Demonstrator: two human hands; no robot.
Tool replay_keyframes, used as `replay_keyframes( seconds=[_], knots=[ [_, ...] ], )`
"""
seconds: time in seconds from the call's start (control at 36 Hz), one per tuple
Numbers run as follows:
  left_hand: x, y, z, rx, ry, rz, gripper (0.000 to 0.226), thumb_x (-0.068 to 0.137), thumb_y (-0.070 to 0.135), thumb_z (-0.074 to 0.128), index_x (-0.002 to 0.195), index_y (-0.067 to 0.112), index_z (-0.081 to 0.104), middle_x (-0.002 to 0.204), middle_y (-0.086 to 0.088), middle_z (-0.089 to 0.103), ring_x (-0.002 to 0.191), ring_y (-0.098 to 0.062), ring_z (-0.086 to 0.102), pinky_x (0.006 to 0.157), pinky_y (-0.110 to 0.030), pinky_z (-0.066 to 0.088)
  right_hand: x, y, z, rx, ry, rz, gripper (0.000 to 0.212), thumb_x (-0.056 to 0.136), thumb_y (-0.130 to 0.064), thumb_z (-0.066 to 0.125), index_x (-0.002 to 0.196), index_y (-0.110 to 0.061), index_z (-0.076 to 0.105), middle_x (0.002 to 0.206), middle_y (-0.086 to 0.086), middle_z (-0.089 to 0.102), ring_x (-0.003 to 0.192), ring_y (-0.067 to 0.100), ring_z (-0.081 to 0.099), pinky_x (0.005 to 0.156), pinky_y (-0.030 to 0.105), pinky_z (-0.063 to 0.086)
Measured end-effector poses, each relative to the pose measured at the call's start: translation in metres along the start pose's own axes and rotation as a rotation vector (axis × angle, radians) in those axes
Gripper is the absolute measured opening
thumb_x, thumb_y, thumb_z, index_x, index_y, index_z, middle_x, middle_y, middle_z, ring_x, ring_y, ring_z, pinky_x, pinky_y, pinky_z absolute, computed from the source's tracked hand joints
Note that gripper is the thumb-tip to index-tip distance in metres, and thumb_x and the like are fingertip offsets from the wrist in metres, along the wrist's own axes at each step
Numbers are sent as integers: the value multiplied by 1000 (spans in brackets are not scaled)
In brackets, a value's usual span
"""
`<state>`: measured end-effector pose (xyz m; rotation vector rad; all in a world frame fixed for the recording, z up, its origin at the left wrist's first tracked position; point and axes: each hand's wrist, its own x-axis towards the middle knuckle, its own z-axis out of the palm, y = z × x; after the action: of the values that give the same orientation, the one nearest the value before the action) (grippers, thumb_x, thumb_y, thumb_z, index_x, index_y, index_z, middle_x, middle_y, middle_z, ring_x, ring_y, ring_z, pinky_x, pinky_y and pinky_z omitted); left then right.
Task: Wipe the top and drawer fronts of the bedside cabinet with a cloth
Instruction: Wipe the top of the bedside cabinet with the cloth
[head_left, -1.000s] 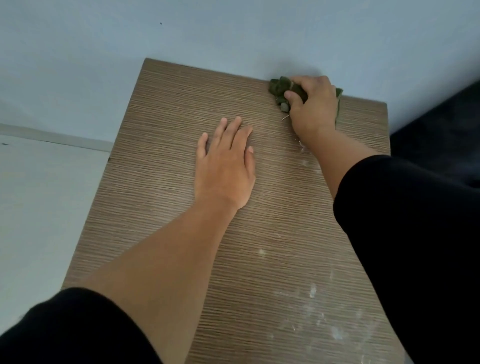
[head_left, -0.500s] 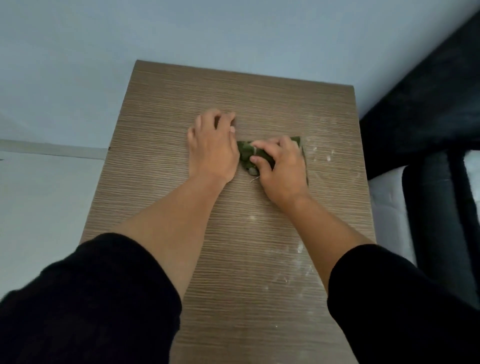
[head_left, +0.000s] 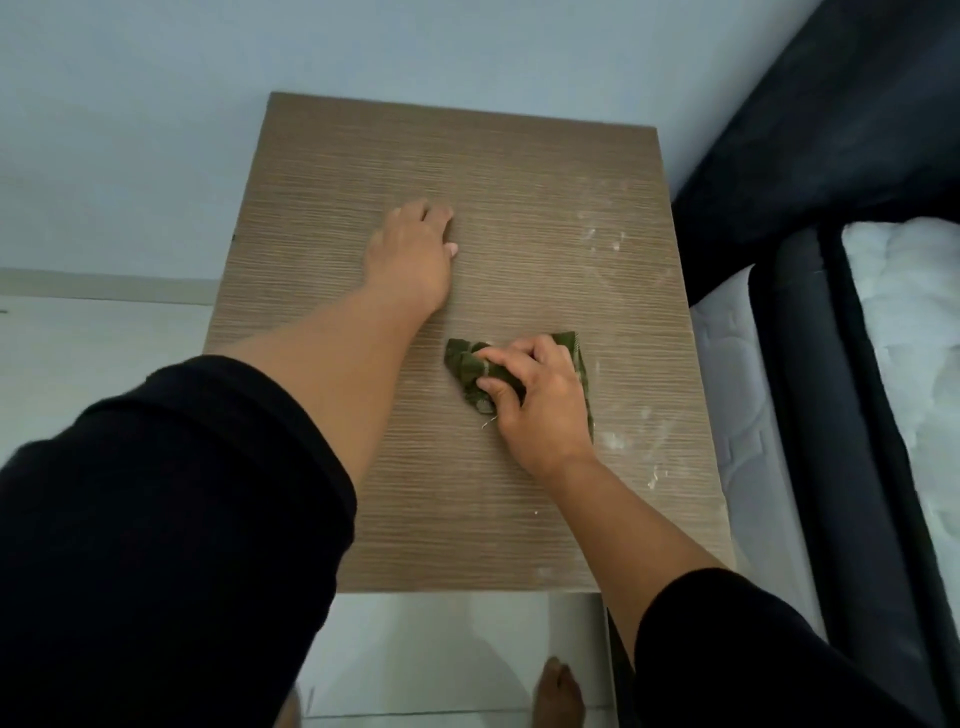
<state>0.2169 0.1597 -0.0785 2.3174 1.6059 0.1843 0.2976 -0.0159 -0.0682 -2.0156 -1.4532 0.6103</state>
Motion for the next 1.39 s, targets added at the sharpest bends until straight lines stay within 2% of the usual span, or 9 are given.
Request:
replay_keyframes(
  seconds=[0.11,0.25,0.47,0.58,0.94,1.03,1.17,1.33,1.39],
  knots=[
    [-25,3,1,-59,-16,-25,47,95,27,47,139,16,36,146,-7,36,135,-25,31,108,-38,25,-19,-2,0,0,-10,15,26,86,-18,64,112,-20,69,108,3,55,103,16,47,98,34,41],
    [-55,5,3,40,113,-88,42,92,36,50,130,19,49,132,-9,43,124,-26,36,100,-41,30,-41,-3,-1,16,-27,36,27,85,-17,64,111,-20,69,107,4,55,103,16,47,100,35,40],
    [-93,12,5,94,71,-114,45,94,40,44,135,20,43,134,-10,42,125,-27,35,100,-44,30,-89,-3,-1,23,-3,32,25,84,-15,66,107,-19,71,101,3,56,96,14,46,94,34,44],
    [-108,13,6,77,52,-92,46,95,39,43,136,19,41,136,-8,42,127,-26,35,101,-43,29,-113,-4,-2,46,-10,35,24,83,-11,66,106,-15,71,100,8,58,97,20,50,93,39,45],
    [-139,18,5,87,2,-80,52,93,42,46,137,16,39,140,-8,39,130,-27,32,104,-44,27,-164,-5,-13,25,-85,37,25,83,-9,66,107,-14,71,97,8,58,97,20,50,92,41,45],
    [-140,21,3,98,-8,-74,52,92,43,47,136,16,41,139,-8,40,130,-27,32,103,-43,28,-168,-4,-20,13,-149,15,24,83,-8,65,106,-13,72,95,8,59,96,20,52,93,36,45],
    [-139,30,-2,103,-23,-56,49,93,44,43,133,15,43,139,-9,41,130,-27,32,103,-44,28,-160,-2,-36,7,-314,18,23,87,-12,63,109,-14,71,98,10,62,95,20,57,85,15,41],
    [-126,40,-12,100,-11,-11,51,94,43,40,135,12,42,138,-11,42,129,-28,34,101,-46,30,-113,-1,-63,91,-150,97,25,87,-16,64,111,-18,69,109,3,66,98,9,56,79,2,31],
    [-121,43,-13,103,3,-9,49,95,41,39,133,12,42,136,-11,43,127,-28,35,100,-45,31,-94,-2,-73,113,-92,96,25,87,-16,63,111,-18,69,110,1,67,98,7,56,82,4,33]
  ],
)
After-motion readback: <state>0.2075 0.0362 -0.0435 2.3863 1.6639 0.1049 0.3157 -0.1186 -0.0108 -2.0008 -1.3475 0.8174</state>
